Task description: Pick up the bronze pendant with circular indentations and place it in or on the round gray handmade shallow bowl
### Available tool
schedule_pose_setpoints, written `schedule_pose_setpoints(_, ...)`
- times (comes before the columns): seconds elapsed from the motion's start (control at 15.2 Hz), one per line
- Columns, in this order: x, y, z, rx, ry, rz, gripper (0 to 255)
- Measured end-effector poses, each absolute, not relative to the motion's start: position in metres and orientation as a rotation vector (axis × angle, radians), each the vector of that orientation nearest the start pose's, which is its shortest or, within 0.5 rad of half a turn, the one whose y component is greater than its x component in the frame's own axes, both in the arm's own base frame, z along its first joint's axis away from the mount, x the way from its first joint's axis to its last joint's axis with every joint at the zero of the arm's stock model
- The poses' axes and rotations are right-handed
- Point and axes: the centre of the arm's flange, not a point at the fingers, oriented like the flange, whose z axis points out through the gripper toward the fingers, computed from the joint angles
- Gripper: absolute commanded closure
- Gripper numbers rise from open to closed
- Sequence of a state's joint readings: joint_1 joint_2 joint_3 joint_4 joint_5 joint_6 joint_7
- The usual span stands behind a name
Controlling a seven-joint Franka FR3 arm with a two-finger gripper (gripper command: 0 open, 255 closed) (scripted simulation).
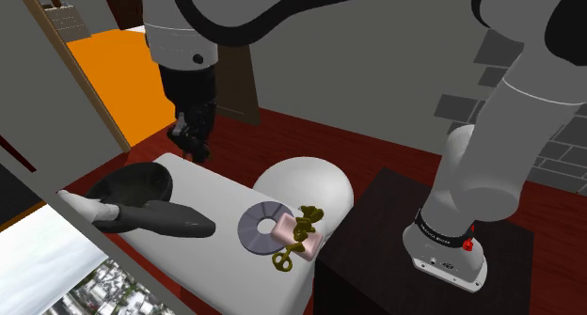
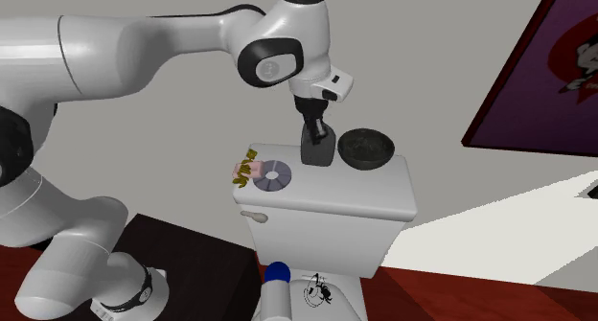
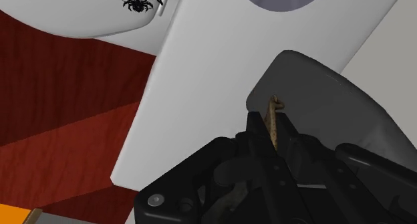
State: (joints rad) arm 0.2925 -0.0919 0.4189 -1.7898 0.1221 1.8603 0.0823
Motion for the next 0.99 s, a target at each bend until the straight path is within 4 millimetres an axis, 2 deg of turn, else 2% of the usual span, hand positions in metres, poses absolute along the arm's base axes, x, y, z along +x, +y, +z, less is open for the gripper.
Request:
schedule_pose_setpoints(0.53, 0.481, 0.443, 0.590, -2.864, -0.895, -0.166, 255)
schedule_pose_setpoints(0.79, 0.526, 0.480, 0.589, -2.859, -0.901, -0.173, 255)
schedule_pose_setpoints(0.99, 0.535, 0.490, 0.574, -2.866, -0.894, -0.165, 255)
